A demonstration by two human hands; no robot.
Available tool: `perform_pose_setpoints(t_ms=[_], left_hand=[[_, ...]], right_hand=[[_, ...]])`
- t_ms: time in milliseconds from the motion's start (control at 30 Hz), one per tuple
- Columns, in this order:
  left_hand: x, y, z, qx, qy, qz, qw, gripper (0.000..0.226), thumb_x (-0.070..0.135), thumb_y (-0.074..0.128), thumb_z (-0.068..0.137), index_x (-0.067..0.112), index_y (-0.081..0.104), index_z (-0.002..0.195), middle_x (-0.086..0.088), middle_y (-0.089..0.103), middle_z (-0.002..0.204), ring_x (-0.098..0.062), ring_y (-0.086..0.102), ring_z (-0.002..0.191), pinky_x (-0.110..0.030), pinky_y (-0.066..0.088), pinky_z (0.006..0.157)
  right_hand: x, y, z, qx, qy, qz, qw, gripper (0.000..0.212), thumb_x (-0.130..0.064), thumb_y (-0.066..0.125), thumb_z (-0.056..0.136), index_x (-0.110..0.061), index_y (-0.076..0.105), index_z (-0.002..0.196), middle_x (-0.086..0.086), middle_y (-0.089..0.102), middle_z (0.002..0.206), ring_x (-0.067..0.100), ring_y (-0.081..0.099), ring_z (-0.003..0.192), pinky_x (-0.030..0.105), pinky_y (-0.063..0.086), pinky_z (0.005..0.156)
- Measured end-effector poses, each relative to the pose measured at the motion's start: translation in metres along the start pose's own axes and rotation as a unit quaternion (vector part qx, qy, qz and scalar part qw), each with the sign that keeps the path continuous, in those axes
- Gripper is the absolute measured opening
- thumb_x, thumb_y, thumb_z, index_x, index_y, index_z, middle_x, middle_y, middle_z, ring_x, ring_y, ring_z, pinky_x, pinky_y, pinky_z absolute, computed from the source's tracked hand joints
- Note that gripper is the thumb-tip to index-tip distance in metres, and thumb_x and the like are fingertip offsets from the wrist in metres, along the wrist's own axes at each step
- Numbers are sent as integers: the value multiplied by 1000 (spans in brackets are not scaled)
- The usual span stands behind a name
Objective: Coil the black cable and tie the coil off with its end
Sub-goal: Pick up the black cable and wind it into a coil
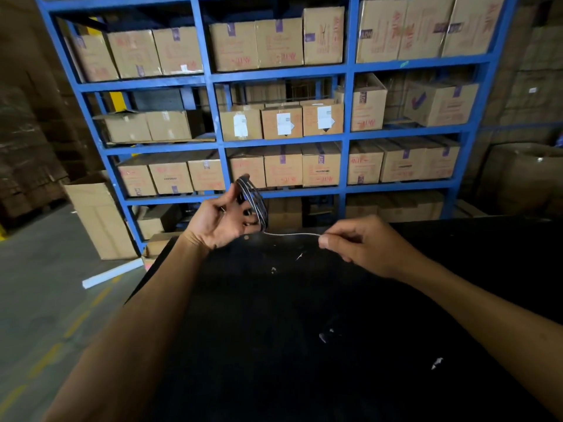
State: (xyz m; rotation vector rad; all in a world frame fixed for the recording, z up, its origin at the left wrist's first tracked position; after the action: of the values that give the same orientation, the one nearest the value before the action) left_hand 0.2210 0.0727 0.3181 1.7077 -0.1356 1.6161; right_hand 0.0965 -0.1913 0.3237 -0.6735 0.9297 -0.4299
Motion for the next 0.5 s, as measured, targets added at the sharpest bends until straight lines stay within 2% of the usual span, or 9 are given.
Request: perform_pose_setpoints(t_ms=[67, 100, 167, 267, 300, 400, 500], left_hand=[[-14, 0, -3, 20, -43, 37, 998, 51, 38, 40, 96, 25, 43, 146, -13, 58, 138, -46, 37, 135, -59, 39, 100], [-21, 3, -4, 22, -70, 65, 995, 47, 38, 44, 95, 24, 49, 139, -12, 64, 133, -44, 42, 131, -56, 43, 96], [-35, 15, -8, -2, -134, 104, 986, 49, 38, 51, 94, 20, 50, 139, -15, 60, 138, -43, 50, 128, -55, 45, 98], [-56, 42, -14, -105, -211, 118, 965, 47, 38, 53, 95, 21, 56, 139, -14, 56, 142, -37, 52, 130, -52, 43, 107], [-61, 50, -15, -141, -224, 116, 957, 47, 37, 51, 97, 22, 54, 141, -13, 53, 145, -37, 48, 133, -53, 39, 111], [-67, 73, -23, -239, -233, 84, 939, 52, 34, 40, 103, 26, 31, 154, -14, 39, 155, -41, 35, 141, -55, 25, 117], [-60, 87, -32, -284, -210, 66, 933, 57, 34, 37, 103, 28, 20, 157, -13, 28, 161, -46, 23, 145, -59, 16, 118]], right_hand=[[-11, -16, 9, 0, -6, -3, 1000, 7, -34, 66, 93, -31, 72, 92, -26, 68, 77, -4, 65, 69, 13, 48, 55], [-15, -23, 16, 2, -7, -7, 1000, 7, -34, 66, 93, -30, 72, 94, -29, 67, 76, -7, 65, 71, 12, 47, 55], [-18, -37, 33, 14, -3, -12, 1000, 5, -35, 68, 92, -32, 72, 94, -27, 68, 74, -14, 63, 73, 12, 44, 62], [-17, -53, 59, 37, -13, -50, 998, 3, -38, 71, 90, -36, 72, 92, -25, 66, 79, -15, 63, 75, 17, 47, 72], [-15, -56, 66, 39, -15, -63, 997, 3, -39, 72, 89, -37, 72, 92, -26, 65, 81, -13, 63, 79, 19, 49, 76], [-8, -54, 76, 29, -19, -68, 997, 6, -41, 73, 87, -40, 72, 92, -28, 66, 86, -8, 61, 92, 25, 49, 81], [5, -35, 74, 16, 0, -46, 999, 7, -39, 67, 90, -38, 73, 93, -21, 69, 88, 0, 64, 92, 28, 49, 81]])
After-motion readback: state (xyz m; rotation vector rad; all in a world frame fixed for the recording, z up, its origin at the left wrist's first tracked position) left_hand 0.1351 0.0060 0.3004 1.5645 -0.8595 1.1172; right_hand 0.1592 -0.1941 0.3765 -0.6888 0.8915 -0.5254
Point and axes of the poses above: each hand's wrist, its own z-axis towards the middle knuckle, its own y-axis out of the palm, x = y × z, the point moved 3 cm from there along z, towards the middle knuckle
